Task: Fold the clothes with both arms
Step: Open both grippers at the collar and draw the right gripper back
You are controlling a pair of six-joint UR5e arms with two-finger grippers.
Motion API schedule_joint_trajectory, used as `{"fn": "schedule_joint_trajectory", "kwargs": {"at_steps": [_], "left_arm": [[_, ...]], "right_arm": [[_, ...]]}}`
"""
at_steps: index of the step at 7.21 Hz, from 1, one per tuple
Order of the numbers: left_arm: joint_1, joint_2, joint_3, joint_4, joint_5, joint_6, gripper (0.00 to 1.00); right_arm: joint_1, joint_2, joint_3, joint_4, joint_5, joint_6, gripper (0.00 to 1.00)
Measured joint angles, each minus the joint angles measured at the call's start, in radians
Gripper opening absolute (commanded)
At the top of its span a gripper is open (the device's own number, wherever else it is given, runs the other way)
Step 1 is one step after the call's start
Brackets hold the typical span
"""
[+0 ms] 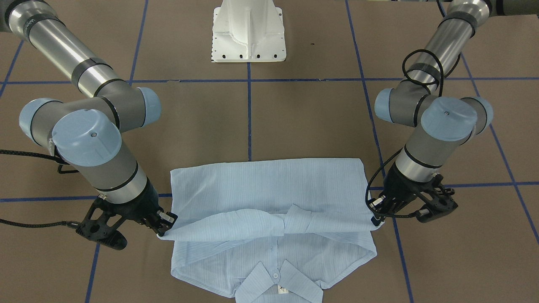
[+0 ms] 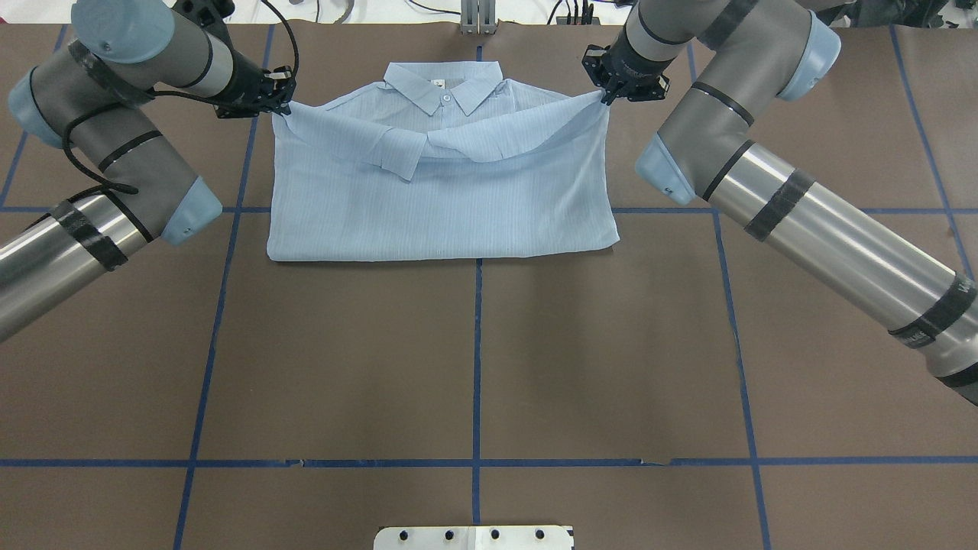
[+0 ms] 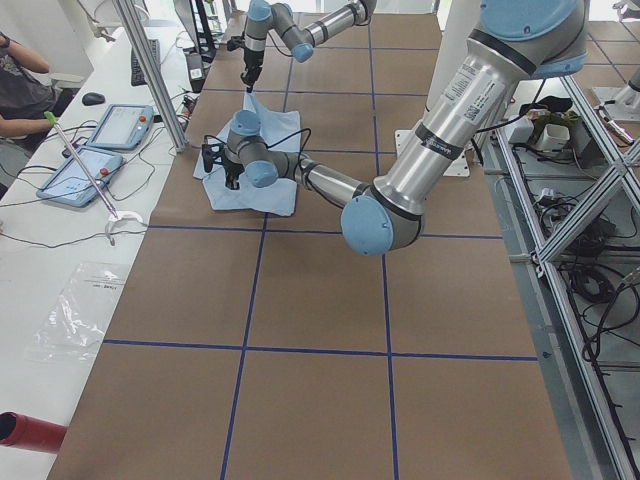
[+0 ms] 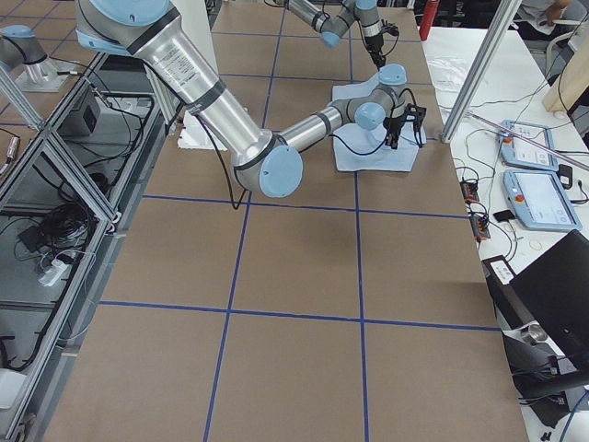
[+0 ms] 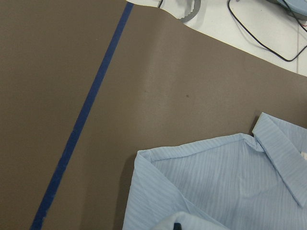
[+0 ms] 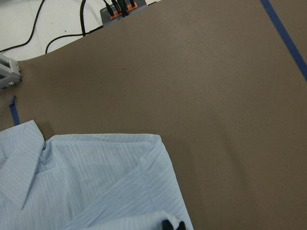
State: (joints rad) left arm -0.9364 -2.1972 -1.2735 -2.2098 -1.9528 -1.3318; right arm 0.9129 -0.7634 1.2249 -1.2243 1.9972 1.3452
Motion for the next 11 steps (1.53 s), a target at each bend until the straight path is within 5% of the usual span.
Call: {"fn": "schedule_joint_trajectory", "kwargs": {"at_steps": [3,4,5,9,11], "left_arm": [[0.0,0.001,0.003,-0.002,0.0,0.0,0.06],[0.0,0.001,0.003,-0.005,0.0,0.0,0.75],[0.0,0.002,0.003,-0.01,0.0,0.0,0.99],[-0.001,0.009,-0.007,-0.016,-0.001,0.002,0.99],[-0.001,0.011,-0.025,-0.012,-0.001,0.001,0.99]], "right_arm": [[-0.004,0.005,-0.042,0.069,-0.001,-0.001,0.0],[-0.004,0.005,-0.053,0.087,-0.001,-0.001,0.99],[-0.005,0.006,-0.057,0.096,-0.004,-0.002,1.0],[-0.016,0.003,-0.053,0.116,-0.005,0.003,1.0],[-0.079,-0.07,0.026,0.113,-0.008,0.014,1.0]]}}
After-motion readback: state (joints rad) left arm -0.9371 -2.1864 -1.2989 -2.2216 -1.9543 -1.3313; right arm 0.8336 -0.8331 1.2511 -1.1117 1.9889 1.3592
